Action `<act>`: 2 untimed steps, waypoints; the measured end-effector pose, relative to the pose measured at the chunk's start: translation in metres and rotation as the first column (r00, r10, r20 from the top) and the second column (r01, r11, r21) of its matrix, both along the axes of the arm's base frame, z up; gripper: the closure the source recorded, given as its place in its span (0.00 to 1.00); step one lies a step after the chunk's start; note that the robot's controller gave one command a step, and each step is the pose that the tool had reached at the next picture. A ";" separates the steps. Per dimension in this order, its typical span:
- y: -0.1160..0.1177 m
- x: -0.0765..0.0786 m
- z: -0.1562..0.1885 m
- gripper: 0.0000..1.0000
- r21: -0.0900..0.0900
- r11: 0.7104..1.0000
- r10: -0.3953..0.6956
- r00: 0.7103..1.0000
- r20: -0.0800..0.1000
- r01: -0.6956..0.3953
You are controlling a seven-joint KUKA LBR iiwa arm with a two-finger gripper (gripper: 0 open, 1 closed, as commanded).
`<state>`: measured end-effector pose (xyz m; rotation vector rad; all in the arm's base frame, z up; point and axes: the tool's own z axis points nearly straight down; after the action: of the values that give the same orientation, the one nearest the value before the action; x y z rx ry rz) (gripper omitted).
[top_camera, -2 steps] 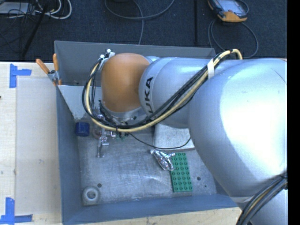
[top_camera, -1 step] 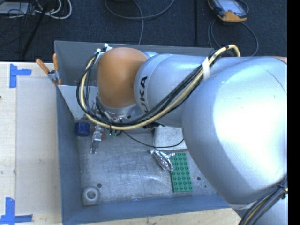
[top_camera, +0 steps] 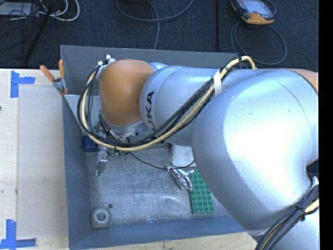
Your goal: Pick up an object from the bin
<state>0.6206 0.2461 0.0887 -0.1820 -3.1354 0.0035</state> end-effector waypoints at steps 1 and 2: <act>-0.005 -0.015 -0.013 0.00 0.001 0.982 0.188 0.982 -0.001 -0.188; -0.009 -0.006 0.088 0.00 0.003 0.960 0.282 0.959 0.011 -0.282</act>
Offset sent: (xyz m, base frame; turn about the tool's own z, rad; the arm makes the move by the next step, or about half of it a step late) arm -0.0148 -0.0051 -0.0116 -0.1890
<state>0.6147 0.2371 0.1766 0.2668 -3.1397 -0.0036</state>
